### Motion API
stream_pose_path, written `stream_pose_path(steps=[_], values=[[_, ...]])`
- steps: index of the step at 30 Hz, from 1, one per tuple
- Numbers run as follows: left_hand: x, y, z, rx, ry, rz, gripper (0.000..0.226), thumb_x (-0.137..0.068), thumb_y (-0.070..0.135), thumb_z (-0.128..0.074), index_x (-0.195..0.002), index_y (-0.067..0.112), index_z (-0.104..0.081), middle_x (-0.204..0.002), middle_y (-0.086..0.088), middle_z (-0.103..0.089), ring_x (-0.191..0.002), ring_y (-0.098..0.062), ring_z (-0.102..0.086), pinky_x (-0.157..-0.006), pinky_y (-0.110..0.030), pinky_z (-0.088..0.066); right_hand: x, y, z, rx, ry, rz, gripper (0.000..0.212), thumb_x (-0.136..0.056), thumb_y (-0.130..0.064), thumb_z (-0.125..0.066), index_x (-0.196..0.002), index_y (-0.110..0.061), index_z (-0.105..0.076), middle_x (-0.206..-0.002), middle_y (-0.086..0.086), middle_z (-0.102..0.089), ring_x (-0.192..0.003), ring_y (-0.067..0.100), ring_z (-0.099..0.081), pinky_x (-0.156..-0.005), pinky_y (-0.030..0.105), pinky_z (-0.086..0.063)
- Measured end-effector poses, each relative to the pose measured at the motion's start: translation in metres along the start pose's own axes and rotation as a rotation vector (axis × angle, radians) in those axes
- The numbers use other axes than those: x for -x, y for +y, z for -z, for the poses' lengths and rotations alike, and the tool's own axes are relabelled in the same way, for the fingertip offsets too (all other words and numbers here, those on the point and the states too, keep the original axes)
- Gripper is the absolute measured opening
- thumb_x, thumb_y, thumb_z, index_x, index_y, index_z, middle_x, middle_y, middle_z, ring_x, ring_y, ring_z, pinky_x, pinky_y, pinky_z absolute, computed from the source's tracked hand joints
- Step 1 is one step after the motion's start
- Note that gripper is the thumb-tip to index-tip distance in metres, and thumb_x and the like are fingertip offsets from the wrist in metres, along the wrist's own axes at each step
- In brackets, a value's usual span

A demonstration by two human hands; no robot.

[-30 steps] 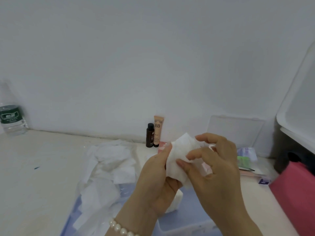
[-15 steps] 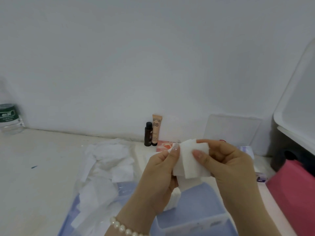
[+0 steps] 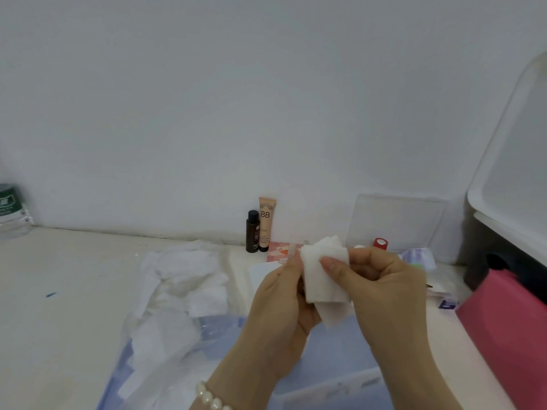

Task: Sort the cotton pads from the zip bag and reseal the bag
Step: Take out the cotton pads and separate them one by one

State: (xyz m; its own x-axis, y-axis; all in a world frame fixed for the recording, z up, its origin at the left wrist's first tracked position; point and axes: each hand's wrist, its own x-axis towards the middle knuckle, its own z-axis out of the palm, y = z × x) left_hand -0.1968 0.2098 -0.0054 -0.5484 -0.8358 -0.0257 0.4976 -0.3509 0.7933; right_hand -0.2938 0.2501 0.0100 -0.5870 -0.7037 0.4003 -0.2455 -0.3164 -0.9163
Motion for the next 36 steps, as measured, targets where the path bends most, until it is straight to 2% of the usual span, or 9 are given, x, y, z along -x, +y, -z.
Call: stream_pose_path(steps=[4,9,12,15,18,22,29,33,36], values=[[0.000,-0.003,-0.001,-0.052,-0.061,-0.029,0.043,-0.081,0.031,-0.051,-0.108,0.001,-0.065,-0.105,-0.019,-0.070,-0.100,-0.027,-0.067,-0.080,-0.035,-0.058,0.002,0.002,-0.001,0.109,-0.009,0.050,0.018,-0.070,-0.009,-0.078,-0.067,-0.024,-0.068,-0.066,-0.009,-0.071,-0.061,0.009,-0.066,-0.056,0.018,-0.053],[-0.002,0.003,0.002,0.120,-0.001,-0.012,0.042,-0.079,0.025,-0.053,-0.108,-0.003,-0.063,-0.105,-0.020,-0.070,-0.091,-0.025,-0.069,-0.074,-0.034,-0.059,-0.003,0.002,0.003,0.114,0.053,0.076,0.009,-0.074,-0.024,-0.073,-0.073,-0.022,-0.065,-0.065,0.005,-0.062,-0.058,0.017,-0.055,-0.057,0.031,-0.049],[-0.004,0.013,0.008,0.190,0.057,-0.048,0.038,-0.083,0.025,-0.051,-0.109,0.000,-0.062,-0.107,-0.018,-0.070,-0.098,-0.027,-0.068,-0.078,-0.036,-0.058,-0.008,0.000,0.011,0.102,0.030,0.040,0.039,-0.066,-0.048,-0.063,-0.060,-0.009,-0.061,-0.055,0.012,-0.058,-0.051,0.016,-0.047,-0.052,0.023,-0.042],[-0.004,0.019,0.011,0.203,0.068,-0.068,0.033,-0.092,0.023,-0.046,-0.108,-0.001,-0.062,-0.107,-0.019,-0.069,-0.098,-0.028,-0.068,-0.078,-0.035,-0.058,-0.005,-0.003,0.009,0.202,-0.162,-0.042,0.053,-0.052,-0.056,-0.065,-0.056,-0.003,-0.063,-0.051,0.014,-0.056,-0.047,0.010,-0.044,-0.047,0.015,-0.036],[-0.002,0.021,0.013,0.213,0.063,-0.056,0.035,-0.089,0.025,-0.047,-0.107,-0.001,-0.061,-0.106,-0.021,-0.069,-0.095,-0.030,-0.069,-0.078,-0.037,-0.058,-0.003,0.000,0.003,0.192,-0.258,-0.094,0.027,-0.058,-0.036,-0.080,-0.064,-0.012,-0.070,-0.052,-0.002,-0.062,-0.044,0.001,-0.045,-0.047,0.011,-0.039],[-0.003,0.021,0.015,0.226,0.054,-0.066,0.043,-0.081,0.026,-0.052,-0.112,-0.002,-0.060,-0.107,-0.022,-0.068,-0.095,-0.029,-0.069,-0.076,-0.037,-0.058,-0.002,0.003,0.002,0.126,-0.269,-0.087,0.011,-0.066,-0.020,-0.080,-0.064,-0.017,-0.069,-0.054,-0.002,-0.063,-0.047,0.002,-0.048,-0.049,0.012,-0.041],[-0.009,0.014,0.017,0.221,0.184,-0.151,0.034,-0.091,0.020,-0.050,-0.115,-0.003,-0.059,-0.100,-0.020,-0.069,-0.083,-0.024,-0.069,-0.067,-0.033,-0.059,0.000,0.000,0.000,0.045,-0.411,-0.174,0.023,-0.075,0.005,-0.068,-0.057,-0.005,-0.057,-0.049,0.006,-0.059,-0.045,0.010,-0.056,-0.046,0.017,-0.044],[-0.010,0.016,0.022,0.241,0.262,-0.228,0.031,-0.094,0.017,-0.049,-0.117,-0.002,-0.057,-0.106,-0.021,-0.068,-0.090,-0.028,-0.070,-0.065,-0.032,-0.060,-0.003,0.001,0.003,-0.104,-0.304,-0.220,0.027,-0.064,0.001,-0.066,-0.046,-0.016,-0.053,-0.046,0.002,-0.050,-0.044,0.015,-0.052,-0.042,0.022,-0.044],[-0.009,0.015,0.022,0.121,0.283,-0.273,0.029,-0.093,0.018,-0.052,-0.116,0.002,-0.057,-0.109,-0.016,-0.068,-0.094,-0.026,-0.069,-0.064,-0.031,-0.058,-0.004,-0.001,0.008,-0.332,-0.229,-0.185,0.035,-0.063,0.006,-0.073,-0.049,-0.018,-0.052,-0.049,0.000,-0.054,-0.048,0.021,-0.062,-0.042,0.023,-0.048]])
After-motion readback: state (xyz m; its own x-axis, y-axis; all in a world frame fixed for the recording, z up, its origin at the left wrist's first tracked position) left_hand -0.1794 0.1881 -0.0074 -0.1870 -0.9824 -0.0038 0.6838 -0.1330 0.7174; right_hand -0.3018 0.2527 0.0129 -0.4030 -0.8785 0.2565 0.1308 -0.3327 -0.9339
